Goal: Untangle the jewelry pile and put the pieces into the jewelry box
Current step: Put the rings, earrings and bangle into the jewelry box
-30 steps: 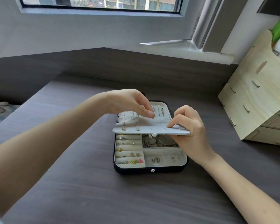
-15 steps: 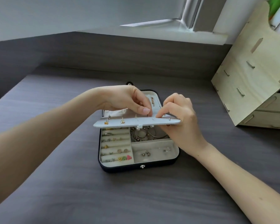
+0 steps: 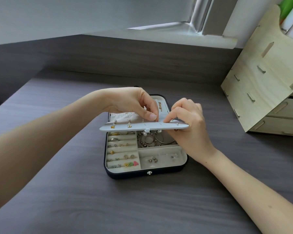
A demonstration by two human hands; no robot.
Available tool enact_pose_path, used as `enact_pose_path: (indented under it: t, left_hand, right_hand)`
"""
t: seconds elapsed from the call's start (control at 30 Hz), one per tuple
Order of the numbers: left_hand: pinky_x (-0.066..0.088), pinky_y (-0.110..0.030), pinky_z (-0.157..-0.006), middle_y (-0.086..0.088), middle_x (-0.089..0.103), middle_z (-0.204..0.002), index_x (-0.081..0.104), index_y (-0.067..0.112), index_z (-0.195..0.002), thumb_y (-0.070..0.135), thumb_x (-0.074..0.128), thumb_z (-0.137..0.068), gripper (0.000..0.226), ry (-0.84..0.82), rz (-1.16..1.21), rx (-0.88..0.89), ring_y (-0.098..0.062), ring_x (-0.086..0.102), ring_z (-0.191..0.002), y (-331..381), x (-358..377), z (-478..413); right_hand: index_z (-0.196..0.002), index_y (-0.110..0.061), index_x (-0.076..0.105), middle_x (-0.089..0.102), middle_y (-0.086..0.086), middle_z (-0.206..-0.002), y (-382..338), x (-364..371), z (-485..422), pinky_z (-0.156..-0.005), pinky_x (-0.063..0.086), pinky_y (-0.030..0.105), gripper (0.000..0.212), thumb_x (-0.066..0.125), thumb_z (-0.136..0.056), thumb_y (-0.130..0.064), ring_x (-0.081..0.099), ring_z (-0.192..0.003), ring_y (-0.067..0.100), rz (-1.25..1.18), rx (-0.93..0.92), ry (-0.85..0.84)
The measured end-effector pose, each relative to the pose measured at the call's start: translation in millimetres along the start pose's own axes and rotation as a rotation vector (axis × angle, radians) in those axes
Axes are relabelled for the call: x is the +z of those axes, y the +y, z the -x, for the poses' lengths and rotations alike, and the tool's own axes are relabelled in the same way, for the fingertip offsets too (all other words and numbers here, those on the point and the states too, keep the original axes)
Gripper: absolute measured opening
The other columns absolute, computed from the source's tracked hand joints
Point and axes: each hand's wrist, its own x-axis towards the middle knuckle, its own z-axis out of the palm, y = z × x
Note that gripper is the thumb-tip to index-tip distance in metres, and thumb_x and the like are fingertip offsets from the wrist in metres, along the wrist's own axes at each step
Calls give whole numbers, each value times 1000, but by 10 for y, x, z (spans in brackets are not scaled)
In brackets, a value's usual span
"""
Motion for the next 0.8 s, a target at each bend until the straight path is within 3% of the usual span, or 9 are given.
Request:
enact_pose_path:
  t: [0.47, 0.63, 0.8]
  left_hand:
    - [39, -10, -67, 12, 67, -80, 73, 22, -77, 18, 71, -77, 5, 65, -170, 37, 0, 52, -71, 111, 9, 46]
    - [37, -7, -68, 16, 67, -83, 68, 39, -74, 27, 74, -76, 13, 103, -431, 98, 1, 54, -75, 213, 1, 40]
    - [36, -3, -66, 19, 64, -81, 64, 42, -70, 25, 75, -77, 22, 67, -605, 102, 4, 53, -74, 329, 19, -1]
  right_hand:
    - [-66, -13, 64, 44, -11, -79, -7, 6, 4, -72, 28, 30, 21, 64, -79, -30, 44, -74, 9, -8, 12, 10]
    - [-67, -13, 64, 45, -11, -80, -4, 15, 16, -75, 28, 31, 16, 65, -77, -25, 45, -75, 9, 2, 6, 13]
    - [-68, -14, 65, 45, -12, -81, 5, 26, 17, -75, 27, 30, 16, 67, -77, -27, 46, -78, 10, 20, 6, 23]
